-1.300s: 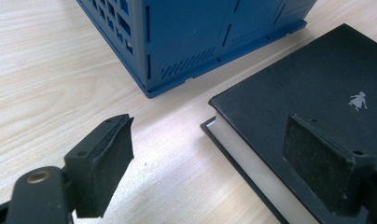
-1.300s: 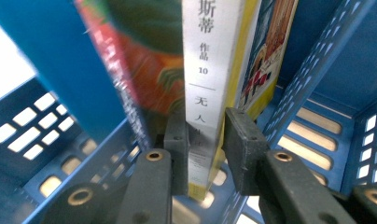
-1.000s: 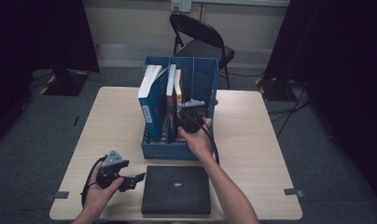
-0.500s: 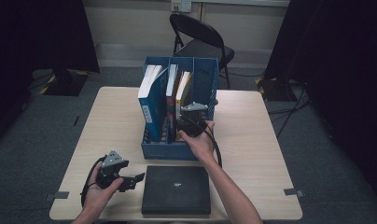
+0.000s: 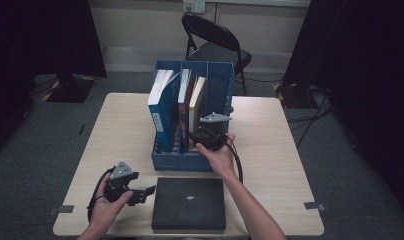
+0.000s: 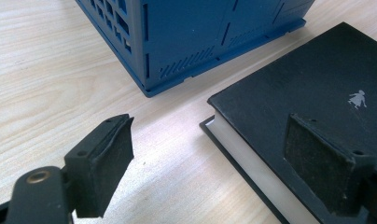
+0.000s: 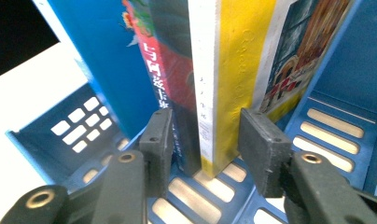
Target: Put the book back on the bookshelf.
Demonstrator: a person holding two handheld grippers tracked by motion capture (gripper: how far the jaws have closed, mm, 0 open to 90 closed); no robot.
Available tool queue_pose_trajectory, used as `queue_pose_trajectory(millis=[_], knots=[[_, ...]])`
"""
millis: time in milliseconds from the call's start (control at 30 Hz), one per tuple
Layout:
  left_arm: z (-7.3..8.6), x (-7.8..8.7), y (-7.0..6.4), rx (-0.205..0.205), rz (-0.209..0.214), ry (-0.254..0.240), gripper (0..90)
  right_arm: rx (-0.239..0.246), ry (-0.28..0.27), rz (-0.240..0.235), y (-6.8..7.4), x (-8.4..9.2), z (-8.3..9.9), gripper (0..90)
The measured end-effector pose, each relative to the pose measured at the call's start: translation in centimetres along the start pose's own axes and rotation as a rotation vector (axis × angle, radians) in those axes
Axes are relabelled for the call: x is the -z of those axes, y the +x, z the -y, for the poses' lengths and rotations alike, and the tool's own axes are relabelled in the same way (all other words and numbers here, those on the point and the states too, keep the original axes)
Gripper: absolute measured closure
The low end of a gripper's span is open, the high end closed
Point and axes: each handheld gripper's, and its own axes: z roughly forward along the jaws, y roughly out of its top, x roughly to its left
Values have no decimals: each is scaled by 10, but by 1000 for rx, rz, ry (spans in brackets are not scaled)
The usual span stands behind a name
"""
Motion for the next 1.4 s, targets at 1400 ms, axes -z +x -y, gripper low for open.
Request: queue_pose_trajectory(millis=[1400], knots=[[-6, -10, -10, -30, 25, 21, 258, 19, 49, -41, 2, 115, 101, 353]])
